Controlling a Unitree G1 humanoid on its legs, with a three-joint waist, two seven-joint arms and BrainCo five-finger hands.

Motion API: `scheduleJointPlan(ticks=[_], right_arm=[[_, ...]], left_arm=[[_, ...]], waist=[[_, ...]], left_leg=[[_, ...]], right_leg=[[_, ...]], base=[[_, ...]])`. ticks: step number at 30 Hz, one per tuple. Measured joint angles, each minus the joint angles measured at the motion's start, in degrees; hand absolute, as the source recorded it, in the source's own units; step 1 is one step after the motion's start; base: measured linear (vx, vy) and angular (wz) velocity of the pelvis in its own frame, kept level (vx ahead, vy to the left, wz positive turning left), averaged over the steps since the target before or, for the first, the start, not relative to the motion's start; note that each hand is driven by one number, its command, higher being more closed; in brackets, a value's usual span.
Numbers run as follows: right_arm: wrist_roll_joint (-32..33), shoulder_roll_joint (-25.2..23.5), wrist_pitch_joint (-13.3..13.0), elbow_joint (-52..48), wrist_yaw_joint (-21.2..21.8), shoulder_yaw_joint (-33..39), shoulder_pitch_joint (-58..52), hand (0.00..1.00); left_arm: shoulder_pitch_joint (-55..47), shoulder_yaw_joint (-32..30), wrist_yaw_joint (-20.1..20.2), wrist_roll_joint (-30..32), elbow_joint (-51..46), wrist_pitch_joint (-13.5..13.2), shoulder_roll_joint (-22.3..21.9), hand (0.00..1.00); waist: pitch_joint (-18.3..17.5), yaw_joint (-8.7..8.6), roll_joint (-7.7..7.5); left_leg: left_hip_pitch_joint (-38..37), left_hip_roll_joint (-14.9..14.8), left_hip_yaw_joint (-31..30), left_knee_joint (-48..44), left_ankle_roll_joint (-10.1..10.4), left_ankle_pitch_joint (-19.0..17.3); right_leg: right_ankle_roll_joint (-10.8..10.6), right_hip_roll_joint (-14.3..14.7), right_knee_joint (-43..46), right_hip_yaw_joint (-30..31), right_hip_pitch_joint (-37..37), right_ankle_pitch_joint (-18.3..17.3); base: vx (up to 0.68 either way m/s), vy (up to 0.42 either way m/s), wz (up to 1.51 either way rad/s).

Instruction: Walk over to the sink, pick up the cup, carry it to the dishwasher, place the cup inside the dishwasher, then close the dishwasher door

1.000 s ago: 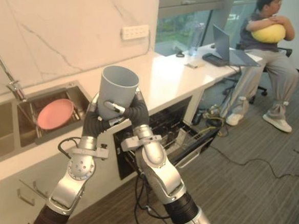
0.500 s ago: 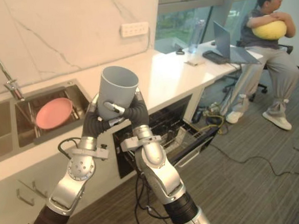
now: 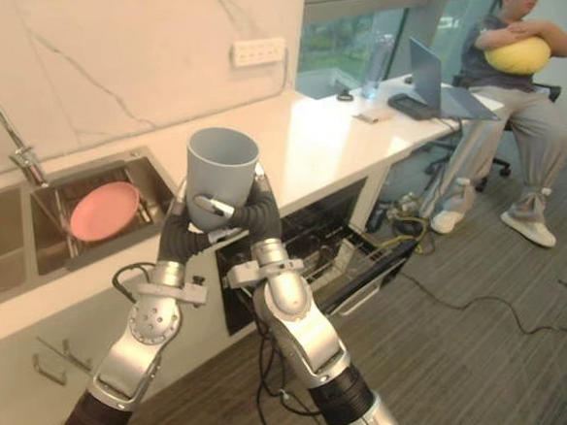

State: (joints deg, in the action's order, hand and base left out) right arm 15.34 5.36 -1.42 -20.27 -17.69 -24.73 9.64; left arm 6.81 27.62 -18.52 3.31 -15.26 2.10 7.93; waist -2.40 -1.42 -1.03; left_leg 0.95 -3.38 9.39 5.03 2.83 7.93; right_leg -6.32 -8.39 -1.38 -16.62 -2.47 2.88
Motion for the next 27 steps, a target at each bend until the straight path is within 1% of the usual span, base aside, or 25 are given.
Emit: scheduleJointPlan(ticks=[7, 9, 13, 16, 17, 20, 22, 27], right_arm=[[0.0, -0.2, 0.0, 1.1, -0.3, 0.1, 0.0, 1.00], [0.0, -0.4, 0.0, 1.1, -0.4, 0.2, 0.0, 1.00], [0.1, -0.4, -0.1, 1.2, -0.5, 0.6, 0.0, 1.00], [0.1, -0.4, -0.3, 1.6, -0.6, 0.8, 0.0, 1.00], [0.2, -0.5, -0.7, 2.1, -0.6, 0.7, 0.0, 1.00], [0.2, -1.3, -1.1, 2.5, -0.5, 0.8, 0.0, 1.00], [0.3, -2.6, -1.3, 3.4, -0.6, 0.9, 0.0, 1.00], [1.3, -2.9, -1.3, 3.5, -1.1, 1.6, 0.0, 1.00]], left_arm=[[-1.2, 0.0, 0.4, -1.5, 0.0, -0.1, -0.2, 0.00], [-1.3, 0.1, -0.3, -1.5, 0.3, -0.8, -0.3, 0.00], [-1.3, 1.2, -3.8, -0.8, 5.1, -4.7, -2.1, 0.00], [-1.3, 1.7, -5.3, -0.7, 8.7, -6.3, -2.5, 0.00], [-1.3, 1.8, -6.2, -0.4, 11.4, -7.4, -2.5, 0.00], [-1.3, 2.9, -7.1, 0.3, 15.8, -8.2, -3.1, 0.00], [-1.3, 2.8, -7.6, 0.8, 18.5, -9.5, -4.1, 0.00], [-1.2, 2.8, -9.1, 1.0, 22.9, -10.5, -4.7, 0.00]], waist=[[0.5, 0.04, 0.03], [0.6, 0.02, 0.04], [0.8, 0.07, -0.02], [0.8, 0.03, -0.01], [0.8, 0.01, -0.01], [0.8, 0.04, -0.01], [0.8, 0.02, -0.01], [0.8, 0.22, -0.02]], left_leg=[[0.0, 0.0, 0.0, 0.0, 0.0, 0.0], [0.0, 0.0, 0.1, 0.0, 0.0, 0.0], [0.0, 0.0, 0.3, 0.0, 0.0, 0.0], [0.0, -0.1, 0.3, 0.0, 0.0, 0.0], [0.0, -0.2, 0.5, 0.0, 0.0, 0.0], [0.0, -0.3, 0.7, 0.0, 0.0, 0.0], [0.0, -0.3, 0.9, 0.0, 0.0, 0.0], [-0.1, -0.4, 1.5, 0.0, 0.0, 0.0]], right_leg=[[0.0, 0.0, 0.0, 0.0, 0.0, 0.0], [0.0, 0.0, 0.0, 0.1, 0.1, 0.0], [0.0, 0.1, 0.1, 0.3, 0.3, 0.0], [0.0, 0.3, 0.1, 0.4, 0.3, 0.0], [0.0, 0.4, 0.1, 0.5, 0.4, 0.0], [0.0, 0.5, 0.1, 0.6, 0.4, 0.0], [0.0, 0.5, 0.1, 0.8, 0.5, 0.0], [0.0, 0.5, 0.2, 1.6, 0.7, 0.0]], base=[[0.00, 0.000, 0.00], [0.00, 0.000, 0.00], [0.00, 0.000, 0.00], [0.00, -0.002, -0.01], [0.00, -0.007, -0.04], [0.00, -0.002, -0.01], [0.00, 0.000, -0.03], [0.00, 0.003, -0.04]])
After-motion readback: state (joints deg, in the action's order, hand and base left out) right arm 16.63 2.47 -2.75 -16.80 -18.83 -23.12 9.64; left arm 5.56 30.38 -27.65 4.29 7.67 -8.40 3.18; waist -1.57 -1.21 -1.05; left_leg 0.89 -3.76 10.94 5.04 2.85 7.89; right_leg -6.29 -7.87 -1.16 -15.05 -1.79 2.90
